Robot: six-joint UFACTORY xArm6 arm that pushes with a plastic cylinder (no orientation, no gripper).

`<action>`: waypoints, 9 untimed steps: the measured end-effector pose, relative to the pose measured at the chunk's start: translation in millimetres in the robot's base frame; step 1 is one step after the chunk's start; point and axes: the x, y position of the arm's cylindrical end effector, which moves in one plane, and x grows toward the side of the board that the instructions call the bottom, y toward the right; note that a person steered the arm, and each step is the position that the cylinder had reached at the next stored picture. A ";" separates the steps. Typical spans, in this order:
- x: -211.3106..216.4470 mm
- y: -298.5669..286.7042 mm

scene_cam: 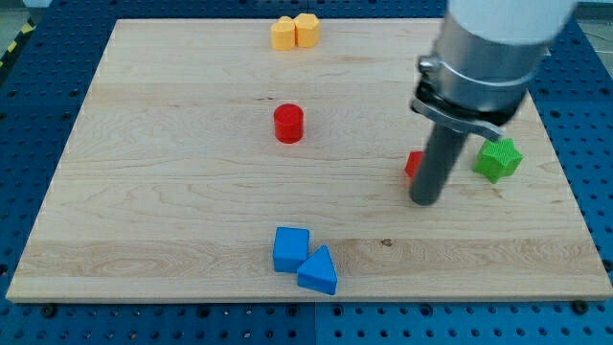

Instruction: Move the red star to the bottom right of the red circle

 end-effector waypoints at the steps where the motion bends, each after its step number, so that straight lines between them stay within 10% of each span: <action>1: -5.1 11.1; 5: -29.9 49.7; 9: -102.5 -74.7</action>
